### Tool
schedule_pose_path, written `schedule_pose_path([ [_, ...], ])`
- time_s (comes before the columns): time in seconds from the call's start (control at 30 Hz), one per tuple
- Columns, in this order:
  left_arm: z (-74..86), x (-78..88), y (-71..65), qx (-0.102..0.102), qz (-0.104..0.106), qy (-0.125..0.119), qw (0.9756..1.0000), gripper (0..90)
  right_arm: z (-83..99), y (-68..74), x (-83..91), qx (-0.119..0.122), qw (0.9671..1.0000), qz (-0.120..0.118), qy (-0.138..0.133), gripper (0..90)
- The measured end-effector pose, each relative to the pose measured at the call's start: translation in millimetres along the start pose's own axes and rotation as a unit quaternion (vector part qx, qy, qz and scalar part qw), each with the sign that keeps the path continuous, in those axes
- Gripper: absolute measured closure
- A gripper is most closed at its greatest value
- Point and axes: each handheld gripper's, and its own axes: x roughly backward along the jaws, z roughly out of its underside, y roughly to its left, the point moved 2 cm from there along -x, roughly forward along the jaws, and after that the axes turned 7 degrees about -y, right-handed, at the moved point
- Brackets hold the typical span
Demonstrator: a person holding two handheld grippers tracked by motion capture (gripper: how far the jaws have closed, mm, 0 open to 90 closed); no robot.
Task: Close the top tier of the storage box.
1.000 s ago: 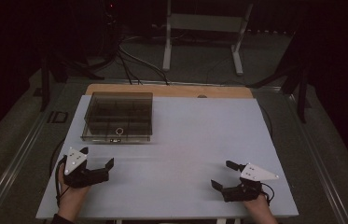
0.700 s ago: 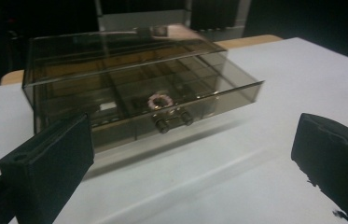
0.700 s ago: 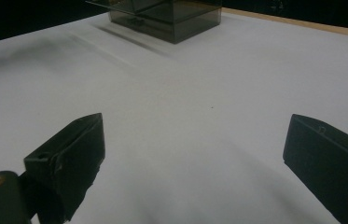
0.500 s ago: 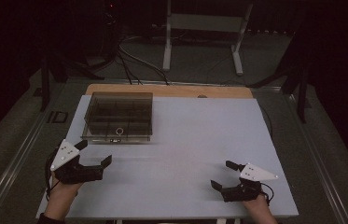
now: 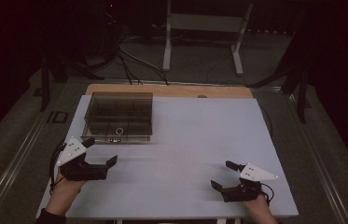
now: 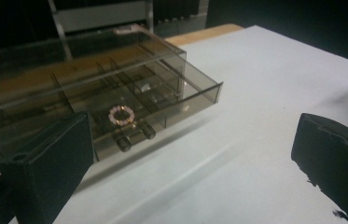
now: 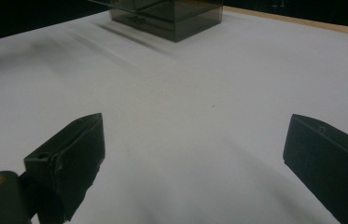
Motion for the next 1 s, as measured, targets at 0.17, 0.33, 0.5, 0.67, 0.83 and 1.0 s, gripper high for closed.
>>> schedule_pose_path([
  [0.17,9.9,-8.2,1.2,-0.001,0.009,0.012,0.9999,0.0,0.1,0.2,0.2,0.001,1.0000,0.000,0.000,5.5],
  [0.33,20.8,-13.7,4.3,-0.007,0.012,0.011,0.9998,0.0,0.2,-0.1,0.4,0.001,1.0000,0.000,0.001,5.5],
  [0.5,30.6,-18.5,4.5,0.001,0.007,0.019,0.9998,0.0,0.2,0.7,0.0,0.002,1.0000,-0.001,0.002,5.5],
  [0.67,34.6,-20.3,4.6,0.006,-0.007,0.019,0.9998,0.0,-0.1,0.8,0.0,0.004,1.0000,-0.001,0.001,5.5],
  [0.83,40.7,-21.9,10.6,0.026,-0.023,0.031,0.9989,0.0,0.2,0.7,0.0,0.004,1.0000,-0.001,0.002,5.5],
  [1.0,44.1,-25.0,10.2,0.020,-0.041,0.060,0.9971,0.0,-0.1,0.9,-0.1,0.005,1.0000,-0.001,0.001,5.5],
])
